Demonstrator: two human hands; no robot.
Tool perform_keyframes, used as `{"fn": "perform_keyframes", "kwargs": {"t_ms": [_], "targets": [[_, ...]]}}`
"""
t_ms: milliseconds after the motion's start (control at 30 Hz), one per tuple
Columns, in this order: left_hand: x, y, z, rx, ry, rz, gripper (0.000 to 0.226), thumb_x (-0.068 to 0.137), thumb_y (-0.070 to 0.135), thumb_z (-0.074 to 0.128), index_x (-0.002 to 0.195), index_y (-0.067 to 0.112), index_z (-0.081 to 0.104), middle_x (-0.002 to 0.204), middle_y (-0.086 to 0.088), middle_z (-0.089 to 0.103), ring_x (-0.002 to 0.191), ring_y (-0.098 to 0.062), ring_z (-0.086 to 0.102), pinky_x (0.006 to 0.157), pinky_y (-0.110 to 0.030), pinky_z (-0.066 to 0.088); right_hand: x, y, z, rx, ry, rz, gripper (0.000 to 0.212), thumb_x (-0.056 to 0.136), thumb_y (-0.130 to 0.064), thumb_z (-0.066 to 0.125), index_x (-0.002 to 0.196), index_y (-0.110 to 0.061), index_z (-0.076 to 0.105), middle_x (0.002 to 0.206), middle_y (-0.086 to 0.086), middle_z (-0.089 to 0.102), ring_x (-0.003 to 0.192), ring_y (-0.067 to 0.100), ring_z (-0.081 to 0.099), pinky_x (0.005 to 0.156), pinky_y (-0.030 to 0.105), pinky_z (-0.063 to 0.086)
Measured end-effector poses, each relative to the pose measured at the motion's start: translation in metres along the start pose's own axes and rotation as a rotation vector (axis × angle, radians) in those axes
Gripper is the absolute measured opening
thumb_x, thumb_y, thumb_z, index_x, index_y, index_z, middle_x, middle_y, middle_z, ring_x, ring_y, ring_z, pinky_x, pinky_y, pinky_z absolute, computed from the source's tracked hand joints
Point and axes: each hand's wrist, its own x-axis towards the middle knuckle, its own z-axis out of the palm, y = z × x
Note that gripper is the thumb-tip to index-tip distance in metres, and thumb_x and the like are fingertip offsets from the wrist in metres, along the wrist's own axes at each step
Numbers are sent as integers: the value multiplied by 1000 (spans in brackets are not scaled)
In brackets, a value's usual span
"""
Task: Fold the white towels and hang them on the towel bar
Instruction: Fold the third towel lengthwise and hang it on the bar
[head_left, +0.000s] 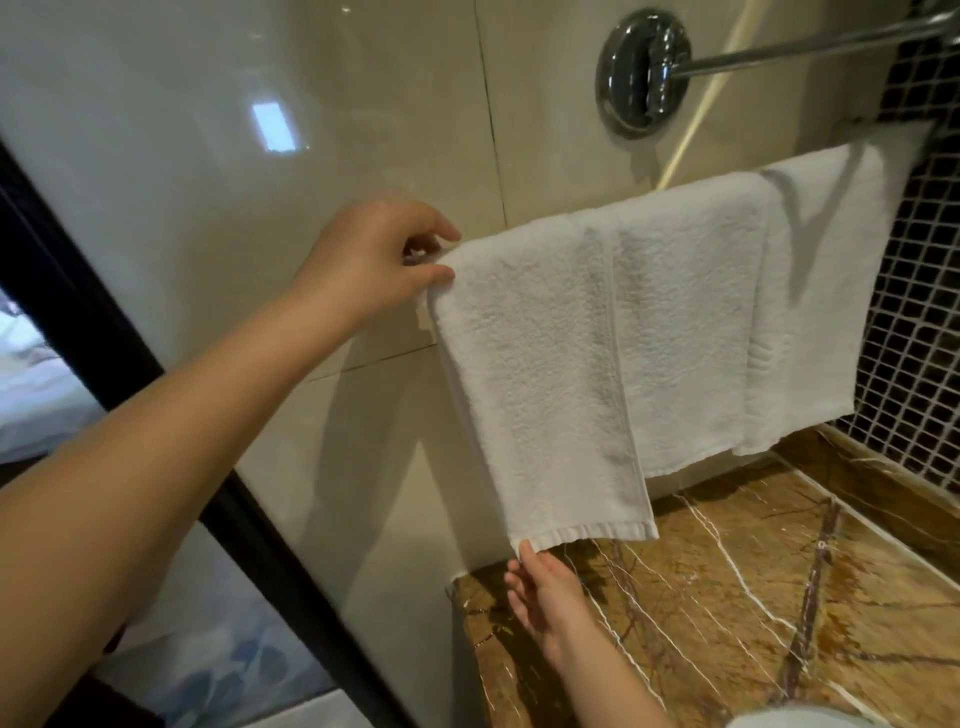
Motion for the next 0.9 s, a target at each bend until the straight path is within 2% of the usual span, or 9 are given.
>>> {"fn": "perform_keyframes", "kwargs": {"t_ms": [67,133,233,333,400,467,533,700,900], "targets": [[3,0,-1,-1,-22,34,26,79,18,74,105,18,72,82,11,59,67,6,49,61,-1,34,-1,2,-2,-22,10,-27,22,92,-24,60,95,-3,63,79,5,66,73,15,60,69,26,51],[3,0,-3,33,-16,58,22,78,18,75,100,17,73,81,13,57,66,4,47,56,-3,34,-1,6,-5,-87,22,-67,23,92,-26,59,94,-3,64,81,6,64,75,15,59,69,25,50],[5,1,-5,78,-38,75,21,78,18,75,98,16,73,87,5,66,74,-6,51,57,-8,28,-3,8,-8,-85,5,-49,24,90,-26,62,99,-4,65,84,5,67,79,14,61,69,25,52],[12,5,-4,101,-66,59,19,76,18,72,95,18,72,88,5,64,78,-10,54,58,-16,33,1,1,-14,61,-27,13,32,86,-24,67,112,-6,61,102,6,70,93,17,65,81,32,55],[17,8,-2,73,-93,55,20,76,22,70,97,19,70,90,5,63,84,-13,57,64,-25,43,7,-8,-25,224,-26,11,48,80,-26,71,123,-14,54,117,7,64,107,22,60,89,39,52],[23,13,2,17,-123,54,25,77,28,69,100,20,69,92,4,64,88,-14,60,71,-32,48,14,-20,-38,339,-25,-18,63,74,-30,73,131,-18,49,124,7,60,112,24,56,91,40,49],[29,18,8,-34,-134,60,28,78,31,69,104,20,69,94,3,64,89,-15,61,72,-31,46,22,-33,-51,379,-28,-58,68,73,-35,71,135,-19,48,127,4,59,113,22,55,88,39,49],[45,33,22,-117,-143,80,25,81,22,71,106,19,69,97,-4,68,88,-17,64,85,-39,53,40,-65,-64,350,-13,-102,58,82,-34,64,135,-17,47,134,5,54,115,21,54,87,37,50],[52,39,24,-118,-161,66,22,79,23,73,100,27,70,93,0,66,82,-13,62,78,-33,51,56,-81,-51,293,-8,-70,37,89,-30,61,124,-20,53,132,2,53,119,21,50,84,37,51]]}}
